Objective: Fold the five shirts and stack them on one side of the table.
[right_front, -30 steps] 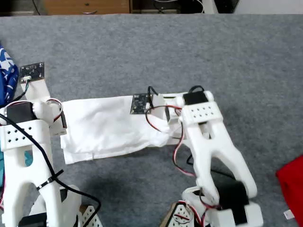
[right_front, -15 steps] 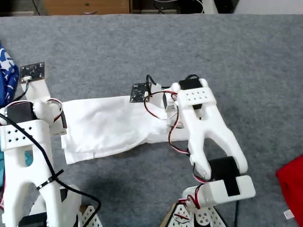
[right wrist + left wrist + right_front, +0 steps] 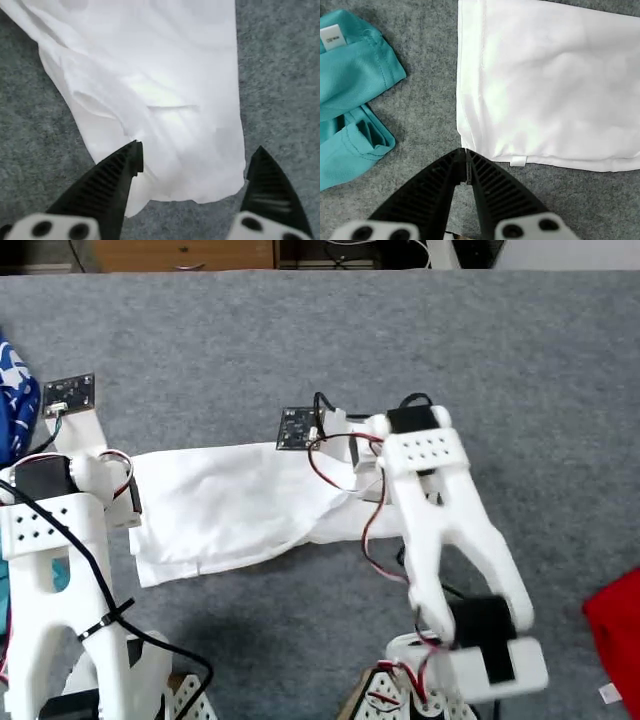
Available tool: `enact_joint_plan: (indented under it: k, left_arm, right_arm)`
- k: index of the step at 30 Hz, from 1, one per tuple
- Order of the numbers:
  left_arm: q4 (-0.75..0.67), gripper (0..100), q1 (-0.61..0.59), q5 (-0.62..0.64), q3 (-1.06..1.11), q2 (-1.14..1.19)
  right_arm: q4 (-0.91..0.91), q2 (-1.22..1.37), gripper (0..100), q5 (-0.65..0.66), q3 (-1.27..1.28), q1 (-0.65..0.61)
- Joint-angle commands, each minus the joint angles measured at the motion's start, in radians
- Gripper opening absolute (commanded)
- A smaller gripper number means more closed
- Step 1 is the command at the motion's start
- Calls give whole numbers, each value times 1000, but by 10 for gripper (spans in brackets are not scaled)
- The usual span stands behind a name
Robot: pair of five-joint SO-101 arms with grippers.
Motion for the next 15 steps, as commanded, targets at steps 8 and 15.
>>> enact_joint_plan:
  k: [8, 15]
  left_arm:
    - [8, 20, -2, -2, -40, -12]
    - [8, 20, -2, -2, -40, -12]
  right_arm:
    - [203, -271, 41, -101, -50, 5]
    - [77, -189, 6, -144, 122, 2]
